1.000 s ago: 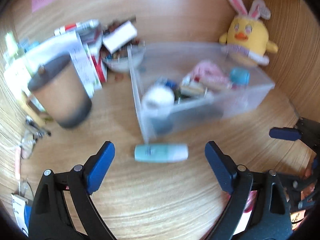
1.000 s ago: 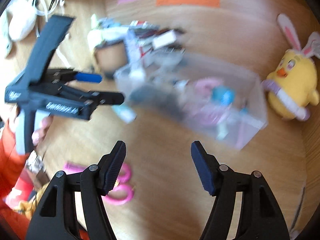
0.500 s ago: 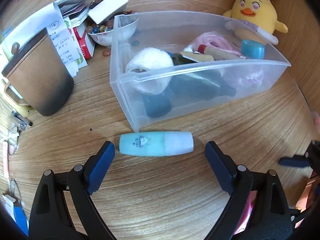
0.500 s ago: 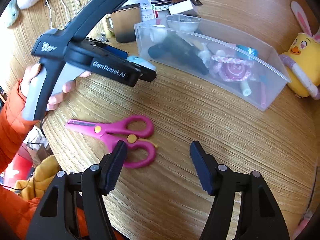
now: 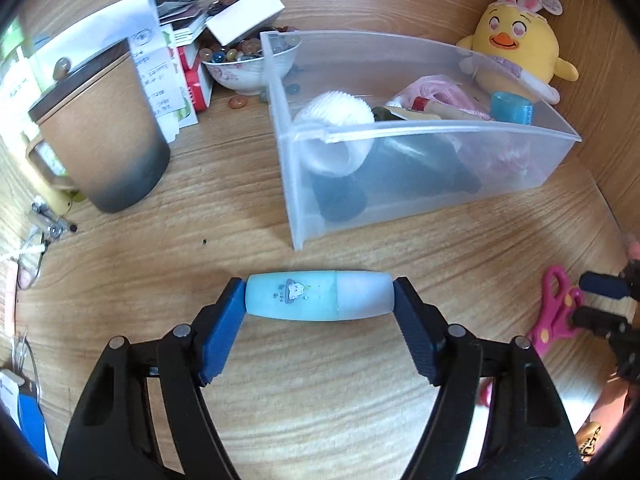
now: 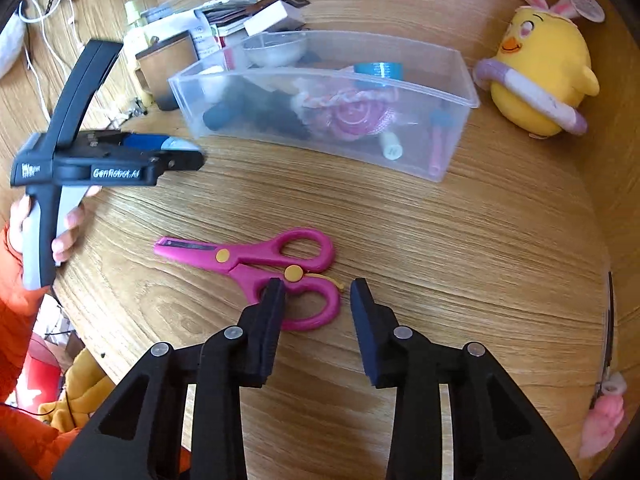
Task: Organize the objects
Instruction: 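Grasp the light blue bottle with the left gripper while the right grasps the pink scissors, then lower the light blue bottle and pink scissors into the clear box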
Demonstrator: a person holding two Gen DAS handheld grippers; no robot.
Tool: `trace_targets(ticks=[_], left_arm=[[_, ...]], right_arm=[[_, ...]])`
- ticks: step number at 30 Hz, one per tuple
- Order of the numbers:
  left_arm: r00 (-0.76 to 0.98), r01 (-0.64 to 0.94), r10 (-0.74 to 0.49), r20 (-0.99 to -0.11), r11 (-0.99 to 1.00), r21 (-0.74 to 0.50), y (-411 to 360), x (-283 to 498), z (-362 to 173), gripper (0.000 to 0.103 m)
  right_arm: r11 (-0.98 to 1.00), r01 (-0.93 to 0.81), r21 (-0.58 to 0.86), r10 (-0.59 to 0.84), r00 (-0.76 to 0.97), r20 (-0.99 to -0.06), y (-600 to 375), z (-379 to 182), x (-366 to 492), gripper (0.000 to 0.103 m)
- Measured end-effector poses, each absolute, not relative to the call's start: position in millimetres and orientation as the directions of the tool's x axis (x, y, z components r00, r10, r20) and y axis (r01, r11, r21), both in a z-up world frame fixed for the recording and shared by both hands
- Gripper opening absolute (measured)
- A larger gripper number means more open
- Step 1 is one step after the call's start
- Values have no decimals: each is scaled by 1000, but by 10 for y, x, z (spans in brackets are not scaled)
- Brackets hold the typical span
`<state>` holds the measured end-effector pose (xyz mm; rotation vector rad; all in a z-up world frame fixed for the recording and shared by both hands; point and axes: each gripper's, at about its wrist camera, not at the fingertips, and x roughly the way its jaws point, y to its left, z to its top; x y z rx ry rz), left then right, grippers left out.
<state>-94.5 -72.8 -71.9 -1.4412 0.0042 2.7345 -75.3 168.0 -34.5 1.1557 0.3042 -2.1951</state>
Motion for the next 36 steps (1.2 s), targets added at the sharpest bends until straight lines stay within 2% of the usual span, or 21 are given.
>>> trace_targets(ticks=[3,7,12,20,23,25,36], left_arm=[[-577,-46,51,-815,-998,-30,-746,-809,-680,73],[-596,-49,61,-800,-998,-40,-751,-642,-629,73],[-621,-62,87,-779,-996,-62,-755,-401,-537,73],[-649,-69,109,-753,-994,-85,-702,-386,-450,73],[-657,-74,119,-745,-993,-93,-706,-373,-418,73],[-662,-77,126,-739,-992,-100,-694,-378,-402,73],[-699,-103,152,-699,-988,-112,-524,-500,-212,73]], right_arm=[[-739,672,48,-445,-433,-783,1570,-239,-699,33],[-643,765,-28,-466,-421,-778,1256,-229,-567,46],[-530,837,-136,-441,-409,-799,952,-348,-465,46],[-492,867,-82,-418,-318,-851,808,-430,-773,45],[-521,853,3,-428,-258,-866,826,-419,-882,35],[-554,832,-6,-418,-284,-863,834,-406,-925,18],[-669,743,28,-462,-386,-798,1052,-265,-906,16]])
